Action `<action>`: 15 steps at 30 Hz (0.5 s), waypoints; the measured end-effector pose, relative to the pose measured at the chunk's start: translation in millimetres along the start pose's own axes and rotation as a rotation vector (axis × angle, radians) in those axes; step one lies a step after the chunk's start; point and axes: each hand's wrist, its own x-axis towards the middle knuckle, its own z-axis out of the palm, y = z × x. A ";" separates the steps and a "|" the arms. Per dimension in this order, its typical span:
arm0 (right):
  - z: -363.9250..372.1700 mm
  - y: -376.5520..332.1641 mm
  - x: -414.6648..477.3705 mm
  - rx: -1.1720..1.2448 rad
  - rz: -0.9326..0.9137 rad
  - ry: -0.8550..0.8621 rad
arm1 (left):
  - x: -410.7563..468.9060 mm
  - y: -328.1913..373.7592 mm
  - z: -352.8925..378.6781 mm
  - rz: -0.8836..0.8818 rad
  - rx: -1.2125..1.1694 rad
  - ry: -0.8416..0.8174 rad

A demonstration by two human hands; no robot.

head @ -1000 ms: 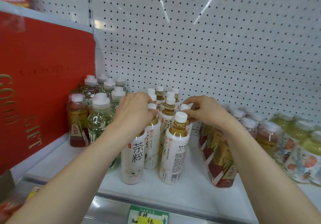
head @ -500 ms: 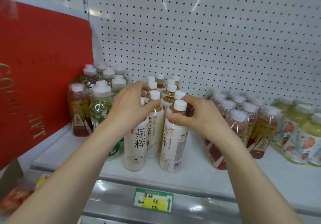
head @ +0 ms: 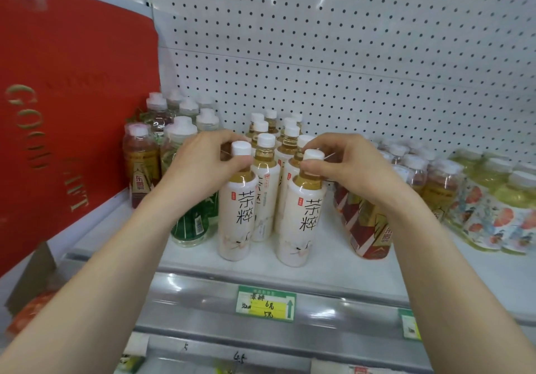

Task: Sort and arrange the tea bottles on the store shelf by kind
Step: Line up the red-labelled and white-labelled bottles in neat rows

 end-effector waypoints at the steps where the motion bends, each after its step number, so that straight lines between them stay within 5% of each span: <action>1: 1.0 -0.8 -1.2 -0.013 -0.003 0.014 | -0.4 -0.3 -0.5 0.006 -0.022 0.000; 15: 11.0 -17.7 -13.4 -0.023 -0.036 -0.009 | 0.3 -10.3 2.0 0.152 -0.262 -0.216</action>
